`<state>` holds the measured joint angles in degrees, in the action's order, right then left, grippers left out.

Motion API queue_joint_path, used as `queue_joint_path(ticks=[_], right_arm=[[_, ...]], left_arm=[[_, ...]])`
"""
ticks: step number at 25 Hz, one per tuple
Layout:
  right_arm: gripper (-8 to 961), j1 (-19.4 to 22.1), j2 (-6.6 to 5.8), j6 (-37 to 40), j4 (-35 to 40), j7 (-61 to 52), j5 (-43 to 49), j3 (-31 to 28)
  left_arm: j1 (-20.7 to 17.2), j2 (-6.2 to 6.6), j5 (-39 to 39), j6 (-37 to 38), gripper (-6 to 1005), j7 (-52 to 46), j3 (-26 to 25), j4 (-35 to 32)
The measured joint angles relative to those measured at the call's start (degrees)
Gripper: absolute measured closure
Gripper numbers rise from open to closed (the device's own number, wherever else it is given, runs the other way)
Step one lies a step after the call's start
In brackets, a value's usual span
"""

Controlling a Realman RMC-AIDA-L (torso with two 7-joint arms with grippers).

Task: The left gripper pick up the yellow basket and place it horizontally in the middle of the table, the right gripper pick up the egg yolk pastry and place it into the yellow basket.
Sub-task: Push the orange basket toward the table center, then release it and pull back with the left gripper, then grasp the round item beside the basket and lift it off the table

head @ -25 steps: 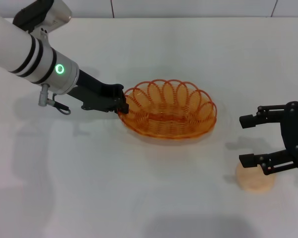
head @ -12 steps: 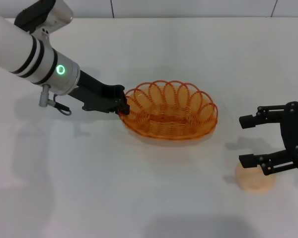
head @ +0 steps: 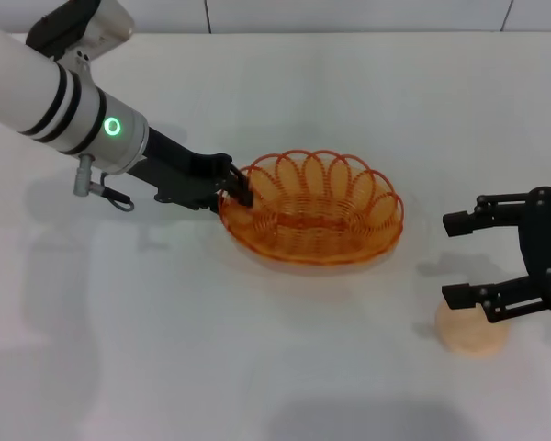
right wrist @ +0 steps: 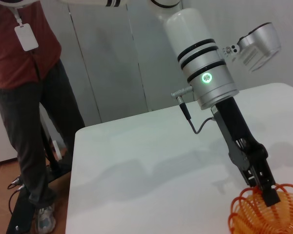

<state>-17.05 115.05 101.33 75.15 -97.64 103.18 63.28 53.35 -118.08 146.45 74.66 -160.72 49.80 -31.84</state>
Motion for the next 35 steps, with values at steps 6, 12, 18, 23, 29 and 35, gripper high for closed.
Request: queue_joint_path(ticks=[6, 12, 18, 23, 29, 35], right_arm=[[156, 0.0, 0.0, -0.15, 0.0, 0.0, 0.0, -0.08], [198, -0.03, 0.0, 0.07, 0.0, 0.0, 0.0, -1.24], [202, 0.07, 0.0, 0.12, 0.0, -0.01, -0.52, -1.5], [205, 0.36, -0.03, 0.17, -0.05, -0.07, -0.55, -2.02], [210, 0.27, -0.07, 0.18, -0.33, -0.26, -0.5, -2.44], [215, 0.17, 0.01, -0.29, -0.74, -0.35, -0.5, -2.46]], left_arm=[[0.0, 0.37, -1.82, 0.12, 553, 1.11, 0.03, 0.0], [0.0, 0.54, -2.65, 0.63, 357, 2.81, 0.03, -0.52], [-0.21, 1.36, -4.96, 1.15, 190, 5.56, -0.02, -1.8], [-2.11, 1.8, -8.5, 1.35, 128, 8.74, -0.05, -10.13], [-6.1, 1.87, -13.05, 2.0, 123, 12.99, 0.18, -19.61], [-11.06, 2.8, -19.41, 4.76, 127, 21.98, -0.02, -26.12]])
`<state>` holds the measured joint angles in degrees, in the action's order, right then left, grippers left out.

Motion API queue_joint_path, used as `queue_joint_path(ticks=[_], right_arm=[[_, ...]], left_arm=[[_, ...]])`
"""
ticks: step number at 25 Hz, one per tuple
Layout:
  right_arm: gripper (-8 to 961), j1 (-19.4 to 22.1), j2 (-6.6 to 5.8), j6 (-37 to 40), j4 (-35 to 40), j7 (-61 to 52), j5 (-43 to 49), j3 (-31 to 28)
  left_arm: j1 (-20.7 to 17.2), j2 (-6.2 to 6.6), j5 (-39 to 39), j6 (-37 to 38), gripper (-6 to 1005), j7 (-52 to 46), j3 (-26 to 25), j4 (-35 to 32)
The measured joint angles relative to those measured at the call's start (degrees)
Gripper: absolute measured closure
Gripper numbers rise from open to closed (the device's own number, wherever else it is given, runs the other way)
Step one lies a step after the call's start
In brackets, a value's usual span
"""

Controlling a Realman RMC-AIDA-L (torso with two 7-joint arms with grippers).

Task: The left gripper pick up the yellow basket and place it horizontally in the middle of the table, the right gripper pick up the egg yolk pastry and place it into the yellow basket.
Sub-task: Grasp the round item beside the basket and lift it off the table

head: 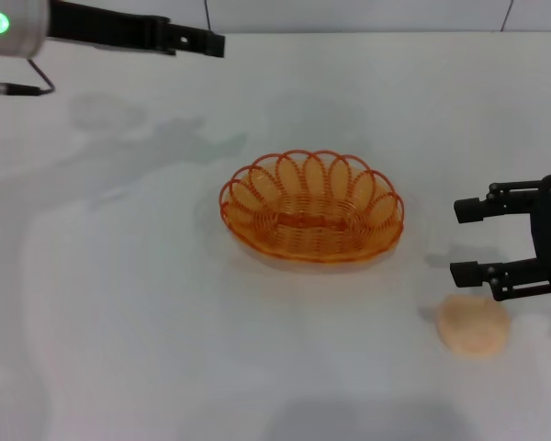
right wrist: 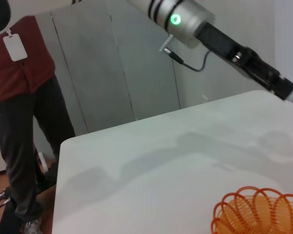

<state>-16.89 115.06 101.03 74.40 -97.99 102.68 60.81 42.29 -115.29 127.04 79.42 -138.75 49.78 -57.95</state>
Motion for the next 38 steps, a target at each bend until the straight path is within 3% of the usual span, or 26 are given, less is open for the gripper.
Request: queue_joint_path(ticks=[7, 11, 16, 21, 38], right_arm=[[221, -0.15, 0.07, -1.24, -0.49, -0.28, -0.01, 0.23], [224, -0.27, 0.08, -2.34, -0.87, -0.46, 0.64, 0.46], [228, -0.85, 0.02, -3.11, -0.66, -1.72, 3.23, 0.32], [232, -1.06, -0.03, -3.15, -0.65, -2.66, 7.31, 0.18], [246, -2.3, 0.11, -4.91, -2.74, -5.02, 18.67, 2.56]], left_arm=[[-5.55, 1.36, -8.13, 10.1, 131, 15.06, -0.01, -6.45], [-5.74, 1.99, -5.23, 16.9, 131, 19.56, 0.53, -8.0], [-5.41, 1.64, -1.74, 23.09, 132, 23.69, 3.28, -8.91], [-5.92, 1.08, -0.38, 23.06, 132, 25.06, 7.06, -9.1], [-4.78, -1.57, 0.76, 17.77, 134, 28.22, 7.92, -6.35]])
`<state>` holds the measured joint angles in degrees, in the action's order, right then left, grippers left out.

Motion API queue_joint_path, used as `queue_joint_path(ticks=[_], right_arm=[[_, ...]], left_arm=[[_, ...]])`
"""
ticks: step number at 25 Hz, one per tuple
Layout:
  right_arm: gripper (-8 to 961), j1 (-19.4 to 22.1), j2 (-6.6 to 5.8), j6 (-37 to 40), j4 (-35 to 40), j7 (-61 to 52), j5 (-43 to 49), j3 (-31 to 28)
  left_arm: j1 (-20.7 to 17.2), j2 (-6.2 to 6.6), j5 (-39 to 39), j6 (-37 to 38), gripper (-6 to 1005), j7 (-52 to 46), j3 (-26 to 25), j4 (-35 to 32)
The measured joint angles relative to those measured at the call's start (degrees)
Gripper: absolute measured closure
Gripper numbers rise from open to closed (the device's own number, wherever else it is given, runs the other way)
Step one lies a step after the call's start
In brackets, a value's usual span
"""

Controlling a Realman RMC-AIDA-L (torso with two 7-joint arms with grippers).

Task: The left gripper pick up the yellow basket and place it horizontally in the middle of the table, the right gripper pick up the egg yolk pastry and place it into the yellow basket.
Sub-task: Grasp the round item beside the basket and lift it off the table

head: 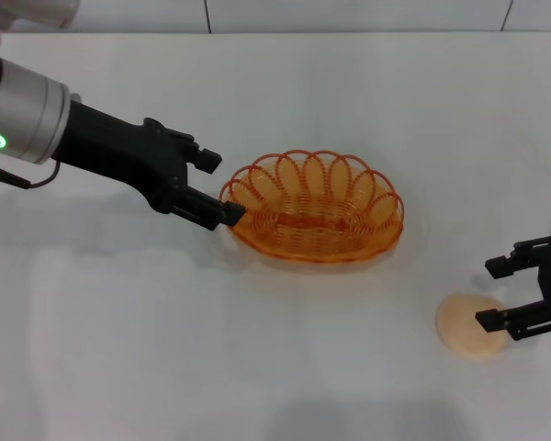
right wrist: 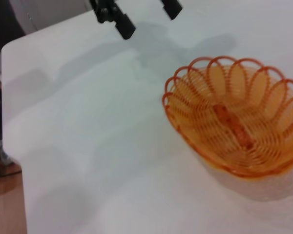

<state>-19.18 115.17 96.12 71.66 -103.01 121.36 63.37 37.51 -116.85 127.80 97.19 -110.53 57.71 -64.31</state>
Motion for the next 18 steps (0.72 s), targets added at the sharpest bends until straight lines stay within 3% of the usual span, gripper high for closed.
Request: queue_joint_path(ticks=[18], right_arm=[[261, -0.21, 0.06, -6.43, -2.61, -2.15, 2.42, 6.09]], left_arm=[[-0.04, -0.68, 0.01, -0.49, 135, -0.12, 0.13, 0.1]])
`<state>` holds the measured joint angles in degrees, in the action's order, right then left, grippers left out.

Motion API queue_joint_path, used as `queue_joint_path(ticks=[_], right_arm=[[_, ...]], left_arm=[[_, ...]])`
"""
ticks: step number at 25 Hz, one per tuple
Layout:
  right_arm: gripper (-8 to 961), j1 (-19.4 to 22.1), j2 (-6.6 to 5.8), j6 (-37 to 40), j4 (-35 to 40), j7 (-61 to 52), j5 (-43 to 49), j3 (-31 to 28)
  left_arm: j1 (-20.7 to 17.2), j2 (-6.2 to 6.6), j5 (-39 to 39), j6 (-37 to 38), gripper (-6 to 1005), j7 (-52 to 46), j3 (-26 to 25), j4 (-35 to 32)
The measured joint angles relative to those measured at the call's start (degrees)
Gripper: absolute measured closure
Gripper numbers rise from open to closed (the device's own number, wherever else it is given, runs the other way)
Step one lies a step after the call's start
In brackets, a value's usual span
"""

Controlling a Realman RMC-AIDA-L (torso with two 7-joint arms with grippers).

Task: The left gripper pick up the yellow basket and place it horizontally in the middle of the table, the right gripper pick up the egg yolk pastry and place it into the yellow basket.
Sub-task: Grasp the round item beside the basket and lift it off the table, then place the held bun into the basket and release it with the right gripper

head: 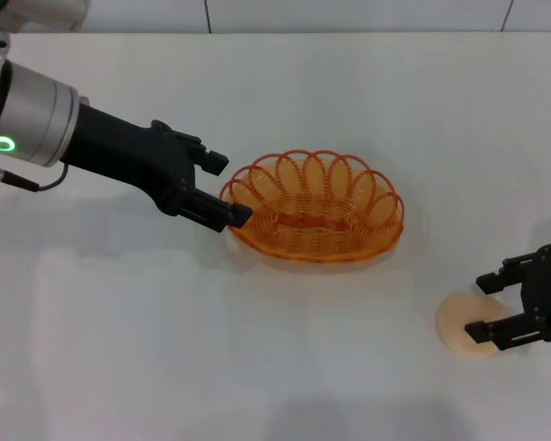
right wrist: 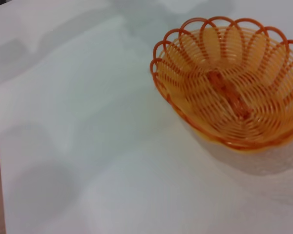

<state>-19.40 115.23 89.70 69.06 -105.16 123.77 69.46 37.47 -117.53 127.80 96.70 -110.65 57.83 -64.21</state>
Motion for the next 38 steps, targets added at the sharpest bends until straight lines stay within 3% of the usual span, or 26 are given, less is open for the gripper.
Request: queue_joint_path(ticks=[5, 19, 29, 38], right_arm=[[265, 0.01, 0.0, -0.04, 0.15, -0.93, 1.1, 0.55], [636, -0.31, -0.01, 1.46, 3.25, -3.35, 1.07, 2.45], [719, -1.33, 0.01, 2.0, 8.29, -5.68, -2.57, 2.65], [785, -7.43, 0.34, -1.83, 8.25, -8.56, -3.32, 5.01]], left_arm=[[-0.14, 0.02, 0.07, -0.32, 136, 0.05, 0.0, 0.07], [-0.4, 0.03, -0.11, -0.38, 136, 0.24, 0.0, 0.14], [-1.0, 0.19, 0.13, -0.01, 137, 0.83, -0.05, 0.14], [-1.93, 0.15, 0.45, 0.2, 137, 2.07, 0.0, 0.14]])
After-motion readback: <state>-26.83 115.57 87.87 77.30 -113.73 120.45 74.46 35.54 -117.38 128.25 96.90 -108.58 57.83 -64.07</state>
